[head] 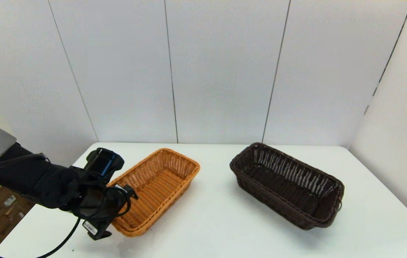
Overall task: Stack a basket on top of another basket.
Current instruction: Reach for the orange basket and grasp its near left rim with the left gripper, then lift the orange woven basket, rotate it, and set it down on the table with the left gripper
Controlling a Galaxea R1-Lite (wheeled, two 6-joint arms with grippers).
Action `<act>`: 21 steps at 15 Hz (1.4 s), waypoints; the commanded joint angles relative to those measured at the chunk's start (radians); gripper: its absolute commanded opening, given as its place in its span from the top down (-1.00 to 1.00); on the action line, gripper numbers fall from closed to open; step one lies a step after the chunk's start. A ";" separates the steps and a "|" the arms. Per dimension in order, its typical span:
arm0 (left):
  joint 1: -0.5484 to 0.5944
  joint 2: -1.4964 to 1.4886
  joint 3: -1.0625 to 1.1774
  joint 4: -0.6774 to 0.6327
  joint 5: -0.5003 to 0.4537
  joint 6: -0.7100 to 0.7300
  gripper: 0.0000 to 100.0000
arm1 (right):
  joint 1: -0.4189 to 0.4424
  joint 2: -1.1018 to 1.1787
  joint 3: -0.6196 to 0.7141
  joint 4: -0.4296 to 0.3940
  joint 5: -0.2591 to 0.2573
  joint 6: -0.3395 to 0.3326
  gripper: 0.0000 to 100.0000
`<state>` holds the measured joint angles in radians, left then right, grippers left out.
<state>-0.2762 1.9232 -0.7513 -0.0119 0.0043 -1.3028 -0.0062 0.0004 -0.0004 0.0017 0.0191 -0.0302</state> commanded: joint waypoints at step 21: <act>0.005 -0.112 -0.010 0.009 -0.059 0.003 1.00 | 0.000 0.000 -0.001 0.000 0.001 0.000 -1.00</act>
<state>-0.2713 1.8906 -0.7626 -0.0047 -0.0172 -1.2983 -0.0062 0.0004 -0.0004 0.0017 0.0196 -0.0302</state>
